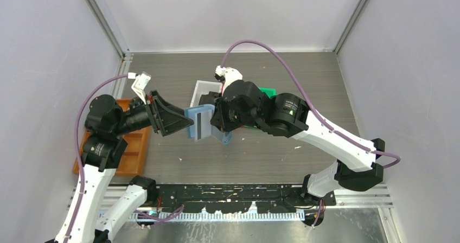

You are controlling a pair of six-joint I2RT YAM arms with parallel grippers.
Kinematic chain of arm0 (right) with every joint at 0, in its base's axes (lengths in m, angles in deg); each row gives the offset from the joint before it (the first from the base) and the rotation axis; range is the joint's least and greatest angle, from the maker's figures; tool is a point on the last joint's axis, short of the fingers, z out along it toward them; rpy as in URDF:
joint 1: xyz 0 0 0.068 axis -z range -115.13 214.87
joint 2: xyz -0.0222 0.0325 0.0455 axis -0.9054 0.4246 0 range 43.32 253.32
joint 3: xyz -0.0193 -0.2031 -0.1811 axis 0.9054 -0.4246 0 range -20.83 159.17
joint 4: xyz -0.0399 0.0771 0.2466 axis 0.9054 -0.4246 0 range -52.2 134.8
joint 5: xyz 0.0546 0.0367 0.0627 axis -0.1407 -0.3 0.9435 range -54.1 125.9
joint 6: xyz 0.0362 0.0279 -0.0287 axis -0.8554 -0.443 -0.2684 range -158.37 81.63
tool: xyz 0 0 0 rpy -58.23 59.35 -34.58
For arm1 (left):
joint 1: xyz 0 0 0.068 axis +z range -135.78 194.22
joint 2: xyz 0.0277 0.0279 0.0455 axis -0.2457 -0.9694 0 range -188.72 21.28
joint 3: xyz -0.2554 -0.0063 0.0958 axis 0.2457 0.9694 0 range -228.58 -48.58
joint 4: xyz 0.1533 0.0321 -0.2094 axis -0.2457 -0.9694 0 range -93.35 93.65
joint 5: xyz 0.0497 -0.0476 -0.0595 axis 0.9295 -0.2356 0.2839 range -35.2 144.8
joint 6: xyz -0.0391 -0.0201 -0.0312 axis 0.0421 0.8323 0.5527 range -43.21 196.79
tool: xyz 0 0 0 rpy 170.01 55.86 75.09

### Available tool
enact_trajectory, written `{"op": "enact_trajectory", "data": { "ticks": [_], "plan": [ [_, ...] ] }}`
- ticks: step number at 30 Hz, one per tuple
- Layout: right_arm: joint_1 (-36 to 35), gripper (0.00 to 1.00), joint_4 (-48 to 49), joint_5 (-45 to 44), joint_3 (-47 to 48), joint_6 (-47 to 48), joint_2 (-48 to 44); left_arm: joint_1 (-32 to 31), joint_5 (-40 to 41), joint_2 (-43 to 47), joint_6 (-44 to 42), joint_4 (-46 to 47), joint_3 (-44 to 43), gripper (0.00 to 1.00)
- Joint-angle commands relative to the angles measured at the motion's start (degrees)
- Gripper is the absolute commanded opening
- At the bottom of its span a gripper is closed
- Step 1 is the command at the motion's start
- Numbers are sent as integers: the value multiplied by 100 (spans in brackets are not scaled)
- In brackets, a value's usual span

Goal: Take the credit cards out of the card holder
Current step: Remove the credit card from the card holder.

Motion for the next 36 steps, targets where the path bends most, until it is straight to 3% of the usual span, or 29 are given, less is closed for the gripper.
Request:
{"op": "enact_trajectory", "data": {
  "ticks": [1, 5, 14, 24, 29, 36],
  "plan": [
    [-28, 1, -642, -684, 431, 114, -44, -12, -340, 136, 212, 645, 15, 67],
    [-46, 1, -37, -106, 135, 224, -241, -16, -449, 195, 30, 681, 131, 65],
    [-44, 1, 2951, 1881, -2044, 588, -1775, -16, -414, 225, -232, 518, 142, 56],
    [-39, 1, 4299, 2707, -3004, 700, -2283, -17, -864, 94, 523, 786, 73, 43],
    [-39, 1, 4458, 2752, -3022, 742, -2201, -11, -1177, 70, 855, 790, -73, 45],
    [-15, 1, 4421, 2433, -2964, 830, -2195, -11, -1462, 202, 936, 634, -63, 61]
  ]
}}
